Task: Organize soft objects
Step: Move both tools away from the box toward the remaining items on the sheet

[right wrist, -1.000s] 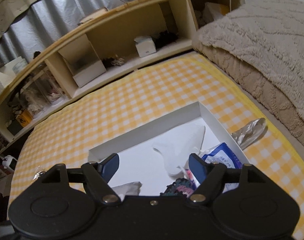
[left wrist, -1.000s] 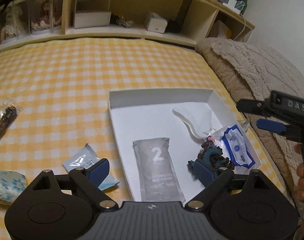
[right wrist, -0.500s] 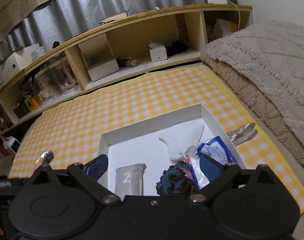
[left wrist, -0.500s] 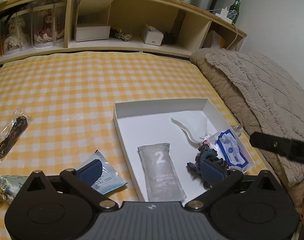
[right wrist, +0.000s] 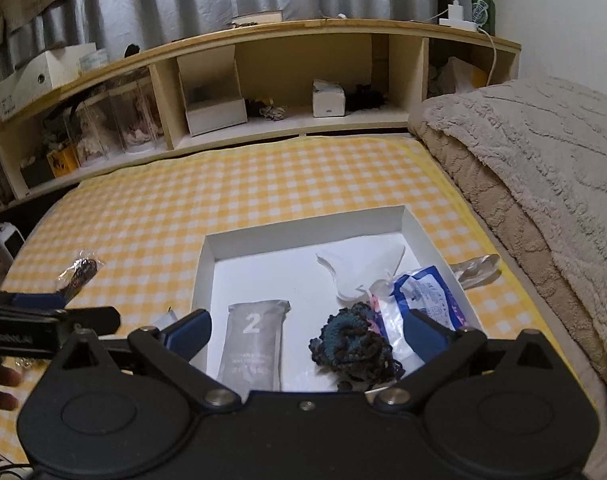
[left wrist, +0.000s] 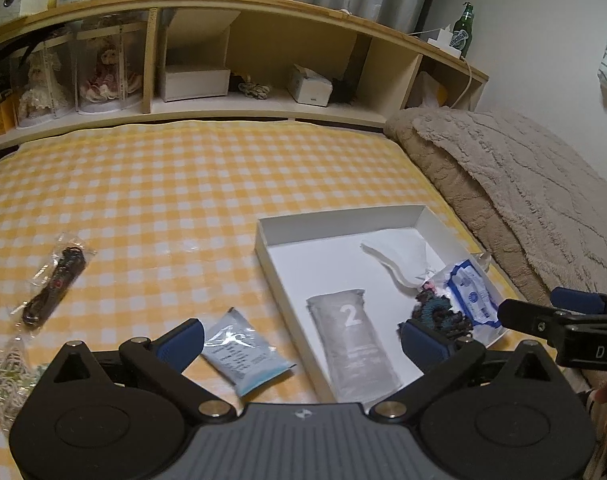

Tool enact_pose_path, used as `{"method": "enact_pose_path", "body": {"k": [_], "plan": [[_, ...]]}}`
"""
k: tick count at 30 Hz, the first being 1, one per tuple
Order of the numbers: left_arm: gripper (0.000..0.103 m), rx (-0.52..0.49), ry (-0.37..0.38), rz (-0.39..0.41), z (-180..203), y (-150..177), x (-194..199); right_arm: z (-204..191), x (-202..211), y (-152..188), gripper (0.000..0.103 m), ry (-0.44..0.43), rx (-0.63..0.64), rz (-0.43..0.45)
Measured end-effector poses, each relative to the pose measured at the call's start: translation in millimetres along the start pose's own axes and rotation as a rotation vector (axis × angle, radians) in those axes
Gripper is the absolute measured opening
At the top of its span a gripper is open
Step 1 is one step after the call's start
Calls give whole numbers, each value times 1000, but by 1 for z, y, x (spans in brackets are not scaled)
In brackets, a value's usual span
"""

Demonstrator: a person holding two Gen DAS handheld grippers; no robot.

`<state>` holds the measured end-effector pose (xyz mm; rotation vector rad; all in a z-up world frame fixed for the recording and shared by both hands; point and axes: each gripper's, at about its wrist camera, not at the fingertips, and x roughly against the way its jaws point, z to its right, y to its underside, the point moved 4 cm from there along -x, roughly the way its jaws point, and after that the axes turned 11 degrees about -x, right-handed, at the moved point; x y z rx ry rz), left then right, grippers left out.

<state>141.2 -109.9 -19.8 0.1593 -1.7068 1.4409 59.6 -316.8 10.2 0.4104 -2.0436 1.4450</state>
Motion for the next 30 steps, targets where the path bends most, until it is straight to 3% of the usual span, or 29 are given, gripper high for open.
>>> {"method": "enact_pose_path", "body": {"k": [7, 12, 20, 30], "plan": [[103, -2, -40, -9, -43, 7, 8, -27, -13, 9, 103, -12, 20, 5], [103, 34, -110, -30, -84, 14, 11, -51, -30, 18, 103, -44, 54, 6], [103, 166, -176, -88, -153, 34, 12, -83, -66, 29, 103, -161, 82, -35], [103, 372, -232, -180, -225, 64, 0, -113, -100, 33, 103, -214, 129, -63]]}}
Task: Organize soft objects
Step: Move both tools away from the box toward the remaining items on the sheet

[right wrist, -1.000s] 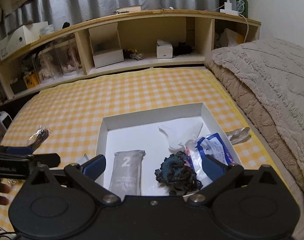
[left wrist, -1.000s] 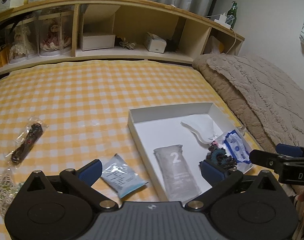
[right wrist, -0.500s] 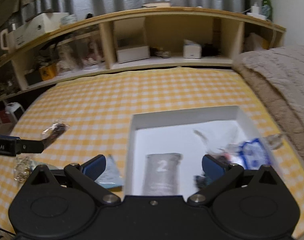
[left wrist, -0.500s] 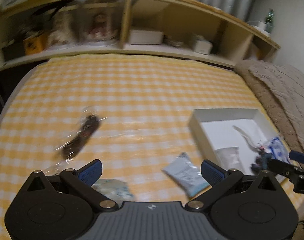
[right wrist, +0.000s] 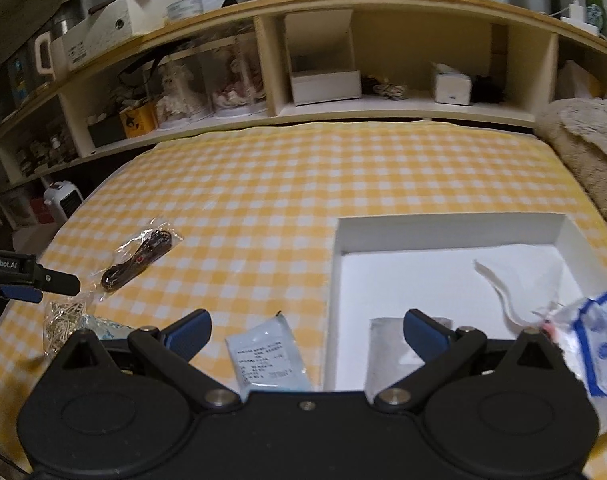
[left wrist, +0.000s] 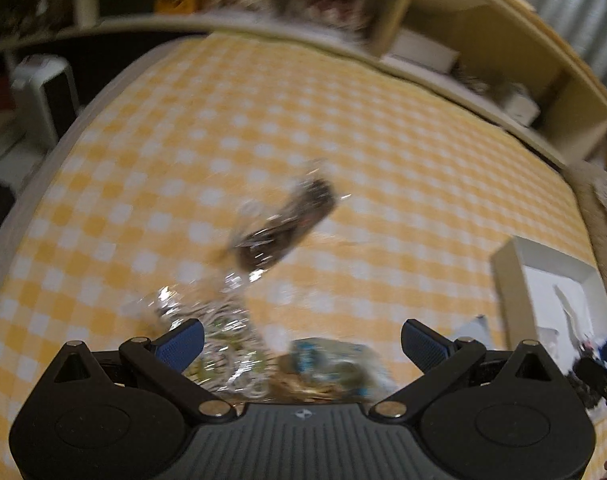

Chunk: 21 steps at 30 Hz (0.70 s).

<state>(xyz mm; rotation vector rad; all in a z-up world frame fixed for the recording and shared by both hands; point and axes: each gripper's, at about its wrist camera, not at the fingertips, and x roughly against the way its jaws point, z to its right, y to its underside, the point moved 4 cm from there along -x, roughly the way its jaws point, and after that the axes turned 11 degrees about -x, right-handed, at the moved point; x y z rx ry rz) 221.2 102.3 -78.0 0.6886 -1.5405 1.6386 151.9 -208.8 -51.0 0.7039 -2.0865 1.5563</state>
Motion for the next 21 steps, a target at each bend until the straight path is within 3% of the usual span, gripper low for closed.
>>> {"method": "enact_pose_path", "body": {"k": [5, 12, 21], "plan": [[103, 84, -23, -64, -28, 6, -20, -11, -19, 1, 103, -23, 59, -30], [102, 111, -32, -72, -44, 8, -27, -24, -42, 4, 102, -94, 140, -116], [100, 180, -38, -9, -56, 13, -3, -40, -61, 10, 86, -123, 229, -174]]}}
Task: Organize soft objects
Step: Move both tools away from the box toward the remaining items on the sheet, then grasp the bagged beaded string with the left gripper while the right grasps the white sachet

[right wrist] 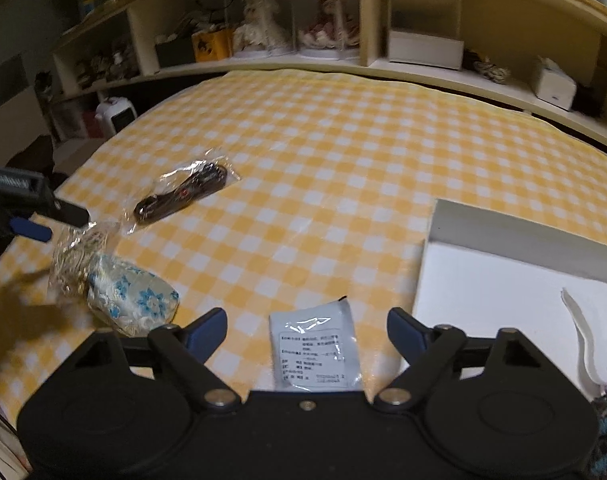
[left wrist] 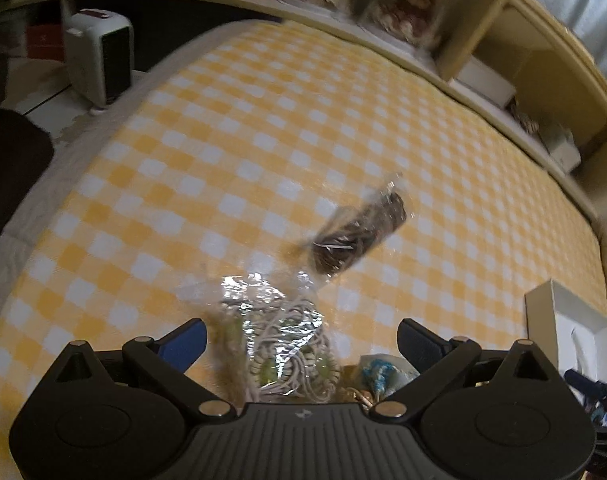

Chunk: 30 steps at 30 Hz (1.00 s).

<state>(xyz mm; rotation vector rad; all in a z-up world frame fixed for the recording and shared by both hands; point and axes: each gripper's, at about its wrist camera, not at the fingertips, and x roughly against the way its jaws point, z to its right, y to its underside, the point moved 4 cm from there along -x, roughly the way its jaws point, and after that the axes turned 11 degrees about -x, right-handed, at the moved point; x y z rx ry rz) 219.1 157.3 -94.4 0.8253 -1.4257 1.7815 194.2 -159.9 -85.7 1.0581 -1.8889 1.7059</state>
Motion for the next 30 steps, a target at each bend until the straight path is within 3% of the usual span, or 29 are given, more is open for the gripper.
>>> {"method": "enact_pose_path", "body": {"k": [3, 7, 11, 20, 30], "plan": [[100, 61, -27, 14, -12, 5, 8, -5, -4, -2, 85, -12, 30, -10], [100, 108, -80, -53, -19, 16, -1, -13, -11, -4, 82, -29, 79, -26], [100, 110, -60, -106, -14, 19, -17, -23, -20, 0, 81, -39, 153, -60], [100, -15, -89, -170, 1, 17, -55, -21, -38, 5, 77, -45, 204, -134], [79, -154, -149, -164, 20, 14, -63, -22, -58, 11, 65, -65, 245, -214]]}}
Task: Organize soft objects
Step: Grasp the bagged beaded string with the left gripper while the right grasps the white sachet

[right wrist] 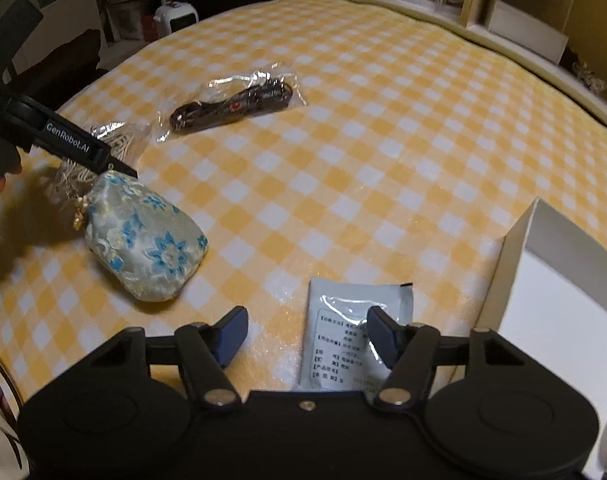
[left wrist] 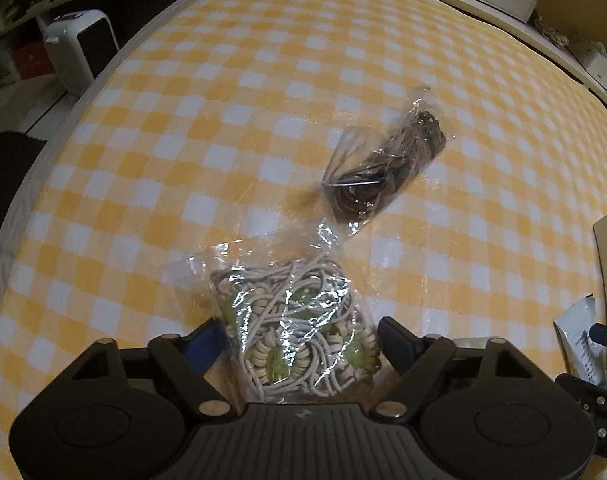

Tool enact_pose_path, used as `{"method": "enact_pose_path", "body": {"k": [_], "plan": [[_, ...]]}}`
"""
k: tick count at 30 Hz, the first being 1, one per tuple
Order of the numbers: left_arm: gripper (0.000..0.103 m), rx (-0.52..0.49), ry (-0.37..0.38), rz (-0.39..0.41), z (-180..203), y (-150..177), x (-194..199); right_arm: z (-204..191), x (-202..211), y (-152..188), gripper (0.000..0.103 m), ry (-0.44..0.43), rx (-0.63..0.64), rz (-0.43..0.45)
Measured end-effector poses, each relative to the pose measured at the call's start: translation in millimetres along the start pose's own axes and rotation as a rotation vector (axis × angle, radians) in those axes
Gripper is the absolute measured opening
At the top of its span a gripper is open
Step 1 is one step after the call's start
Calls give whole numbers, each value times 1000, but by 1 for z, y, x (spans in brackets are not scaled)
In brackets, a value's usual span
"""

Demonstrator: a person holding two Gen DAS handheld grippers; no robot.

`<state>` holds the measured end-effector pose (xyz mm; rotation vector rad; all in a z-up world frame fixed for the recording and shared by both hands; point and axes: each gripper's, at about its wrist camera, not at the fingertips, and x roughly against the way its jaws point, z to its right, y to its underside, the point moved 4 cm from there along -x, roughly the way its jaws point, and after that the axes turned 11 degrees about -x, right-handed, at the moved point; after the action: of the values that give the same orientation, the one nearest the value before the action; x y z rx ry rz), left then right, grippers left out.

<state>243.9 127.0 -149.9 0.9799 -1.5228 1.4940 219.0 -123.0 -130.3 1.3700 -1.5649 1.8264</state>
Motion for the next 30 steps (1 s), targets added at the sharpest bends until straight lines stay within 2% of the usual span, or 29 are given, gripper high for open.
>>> {"method": "enact_pose_path", "body": {"k": [11, 14, 18, 22, 26, 30], "plan": [[65, -57, 37, 37, 4, -5, 2, 7, -12, 0, 61, 16, 0, -53], [63, -55, 54, 46, 4, -6, 3, 10, -8, -2, 50, 37, -7, -45], [62, -61, 73, 54, 7, -6, 4, 7, -11, 2, 50, 74, 20, -76], [61, -60, 93, 63, 8, -7, 5, 6, -11, 3, 49, 76, 15, -75], [59, -46, 116, 76, 7, -9, 9, 6, -8, 3, 35, 44, -7, -80], [59, -29, 146, 104, 3, -10, 17, -1, -5, 5, 27, 40, -2, -63]]}}
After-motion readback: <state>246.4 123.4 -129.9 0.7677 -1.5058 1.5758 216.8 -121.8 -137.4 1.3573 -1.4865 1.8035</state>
